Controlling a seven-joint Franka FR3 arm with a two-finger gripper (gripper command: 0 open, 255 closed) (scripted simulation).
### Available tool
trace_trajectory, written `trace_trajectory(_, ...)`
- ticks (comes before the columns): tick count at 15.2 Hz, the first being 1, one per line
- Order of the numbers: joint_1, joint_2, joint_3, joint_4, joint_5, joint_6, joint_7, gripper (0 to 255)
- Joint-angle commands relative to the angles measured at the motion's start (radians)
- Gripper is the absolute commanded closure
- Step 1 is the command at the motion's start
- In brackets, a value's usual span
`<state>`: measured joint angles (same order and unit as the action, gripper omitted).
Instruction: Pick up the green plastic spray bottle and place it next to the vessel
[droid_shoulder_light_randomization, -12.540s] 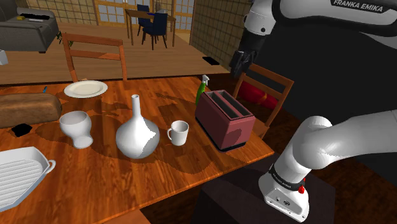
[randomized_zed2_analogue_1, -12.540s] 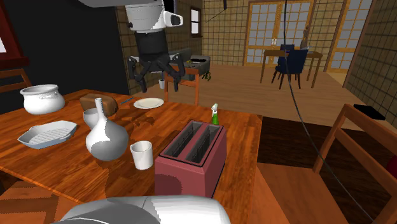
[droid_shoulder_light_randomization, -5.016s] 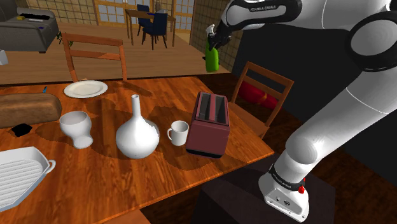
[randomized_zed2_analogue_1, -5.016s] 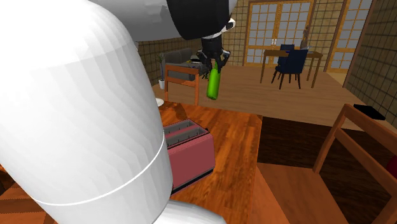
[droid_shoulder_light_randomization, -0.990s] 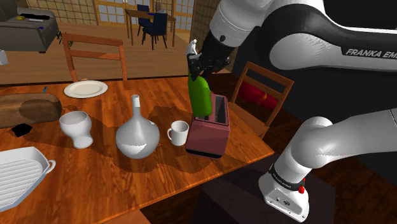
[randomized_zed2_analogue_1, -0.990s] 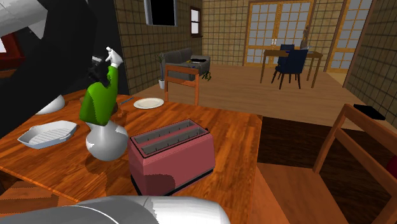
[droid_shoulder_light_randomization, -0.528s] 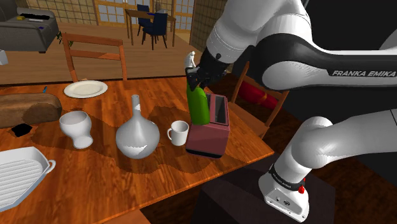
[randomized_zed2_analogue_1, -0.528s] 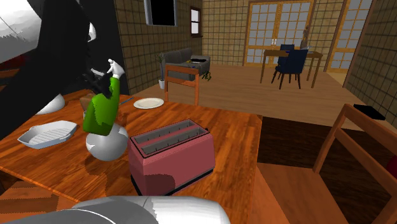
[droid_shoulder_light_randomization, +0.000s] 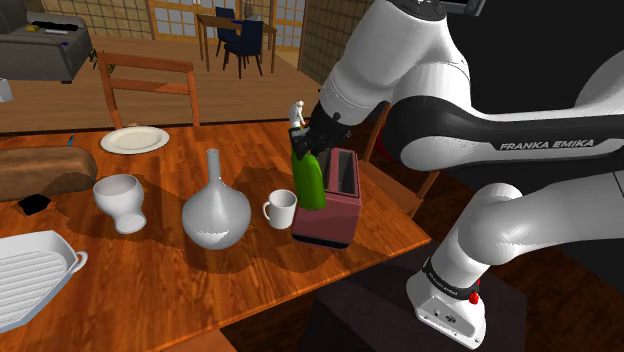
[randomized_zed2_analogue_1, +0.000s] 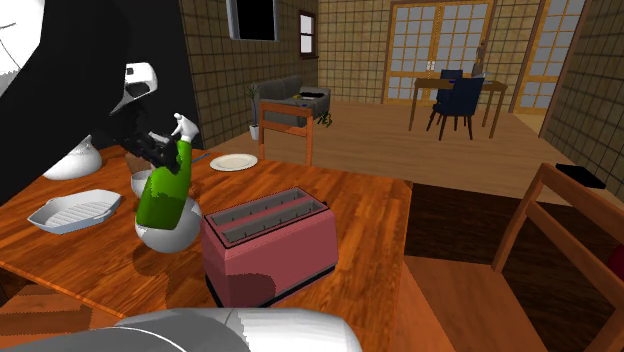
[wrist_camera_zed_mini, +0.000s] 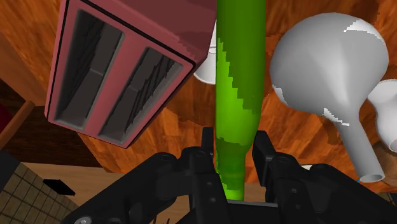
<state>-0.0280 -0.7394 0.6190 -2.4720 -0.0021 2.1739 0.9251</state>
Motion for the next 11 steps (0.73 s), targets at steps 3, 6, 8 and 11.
trace_trajectory(3,0.001,0.005,0.017,-0.047,0.003,0.051,0.017,255)
trace_trajectory(6,-0.001,0.012,0.033,-0.079,0.003,0.090,0.031,255)
trace_trajectory(8,-0.003,0.018,0.044,-0.100,0.004,0.117,0.041,255)
trace_trajectory(11,-0.007,0.030,0.062,-0.130,0.003,0.157,0.057,255)
